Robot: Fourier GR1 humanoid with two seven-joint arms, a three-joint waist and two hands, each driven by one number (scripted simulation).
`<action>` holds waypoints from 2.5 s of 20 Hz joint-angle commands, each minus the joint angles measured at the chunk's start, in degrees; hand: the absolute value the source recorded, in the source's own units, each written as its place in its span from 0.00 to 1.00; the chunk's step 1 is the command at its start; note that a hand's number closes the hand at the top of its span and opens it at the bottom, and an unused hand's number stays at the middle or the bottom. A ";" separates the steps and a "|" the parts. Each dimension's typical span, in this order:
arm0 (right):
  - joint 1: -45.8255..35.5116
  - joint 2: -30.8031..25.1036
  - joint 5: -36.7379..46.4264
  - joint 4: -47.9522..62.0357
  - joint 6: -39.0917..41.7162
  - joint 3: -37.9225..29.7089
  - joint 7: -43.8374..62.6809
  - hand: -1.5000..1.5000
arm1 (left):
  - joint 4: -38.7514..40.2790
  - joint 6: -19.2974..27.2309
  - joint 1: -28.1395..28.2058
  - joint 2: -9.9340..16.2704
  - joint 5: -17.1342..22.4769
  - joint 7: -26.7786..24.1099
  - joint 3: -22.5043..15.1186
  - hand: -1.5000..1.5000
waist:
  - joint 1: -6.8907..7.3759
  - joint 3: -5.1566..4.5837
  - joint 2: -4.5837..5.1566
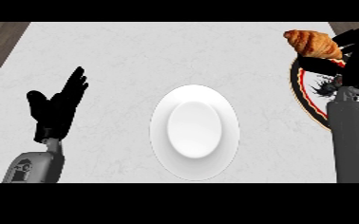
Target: Pick the croissant from the plate and place it in the plate
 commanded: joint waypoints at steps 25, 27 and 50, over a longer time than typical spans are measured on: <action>-1.58 -13.47 -31.77 23.46 5.55 -16.65 -46.05 0.00 | -0.57 -1.96 0.91 -0.14 -0.65 0.91 1.66 0.50 | -0.17 0.04 -0.36; -0.72 -11.89 -36.11 20.45 8.63 -17.91 -46.29 0.00 | -0.90 -0.71 1.25 -1.70 -1.36 0.40 0.94 0.50 | -0.44 0.01 -0.38; 12.78 -16.33 -60.33 17.82 24.75 -24.45 -42.11 0.00 | -2.50 -3.79 1.17 -0.86 -1.62 1.09 3.87 0.50 | 0.24 0.00 0.01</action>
